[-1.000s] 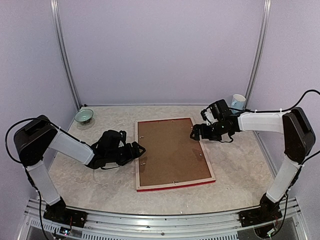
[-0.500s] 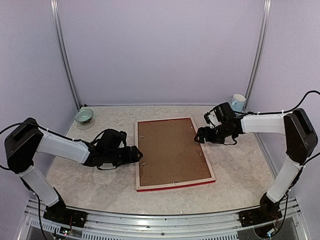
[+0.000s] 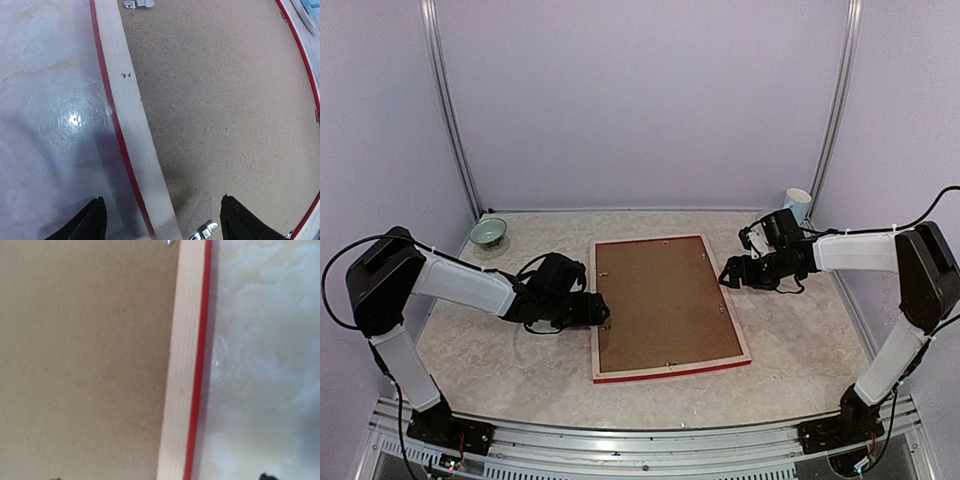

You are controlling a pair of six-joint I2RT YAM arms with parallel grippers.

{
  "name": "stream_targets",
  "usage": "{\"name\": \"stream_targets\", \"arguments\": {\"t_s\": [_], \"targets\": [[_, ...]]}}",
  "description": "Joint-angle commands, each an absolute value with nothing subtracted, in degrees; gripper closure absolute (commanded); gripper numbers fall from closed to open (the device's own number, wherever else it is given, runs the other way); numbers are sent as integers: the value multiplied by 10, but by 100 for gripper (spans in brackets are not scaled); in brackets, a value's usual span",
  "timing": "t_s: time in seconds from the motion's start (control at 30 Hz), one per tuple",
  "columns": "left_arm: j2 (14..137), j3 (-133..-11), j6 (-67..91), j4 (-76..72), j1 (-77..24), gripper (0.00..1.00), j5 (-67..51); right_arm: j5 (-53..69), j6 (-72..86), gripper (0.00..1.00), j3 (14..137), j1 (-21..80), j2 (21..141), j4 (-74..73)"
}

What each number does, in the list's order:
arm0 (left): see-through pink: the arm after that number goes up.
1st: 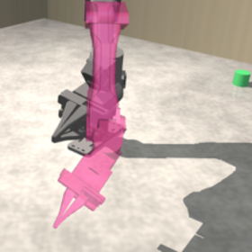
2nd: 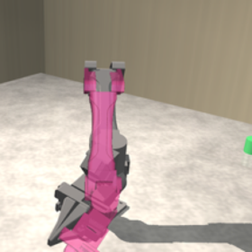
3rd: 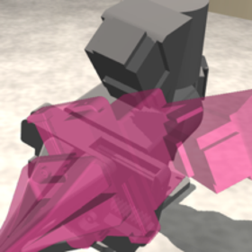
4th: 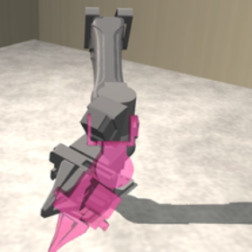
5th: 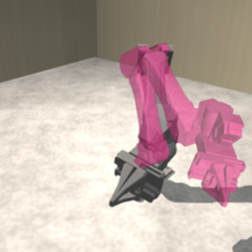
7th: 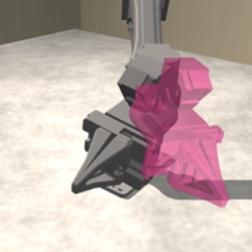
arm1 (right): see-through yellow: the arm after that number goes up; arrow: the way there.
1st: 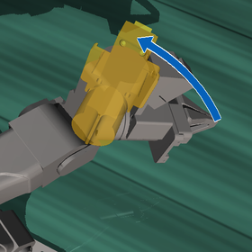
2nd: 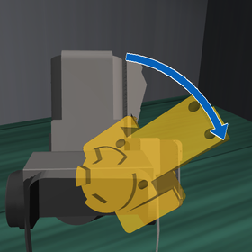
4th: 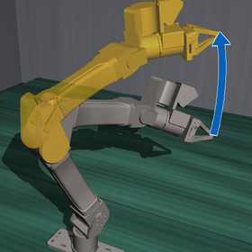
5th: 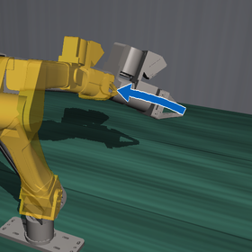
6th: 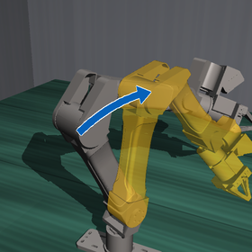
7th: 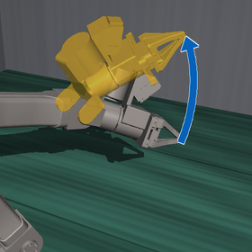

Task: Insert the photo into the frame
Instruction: Press the fastener onto the backboard.

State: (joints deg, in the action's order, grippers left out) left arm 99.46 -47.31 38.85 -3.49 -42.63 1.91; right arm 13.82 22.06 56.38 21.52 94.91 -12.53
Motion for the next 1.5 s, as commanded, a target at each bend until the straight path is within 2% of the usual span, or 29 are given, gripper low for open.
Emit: {"name": "stream_targets", "arguments": {"t_s": [0.0,0.57,1.47], "targets": [[993,-472,372,-20,-432,24,11,156,216,16,565,210,948,-121],[972,-473,339,24,-449,30,-2,170,218,16,561,207,960,-110],[1014,-519,319,73,-468,38,35,183,220,17,555,203,959,-103]]}}
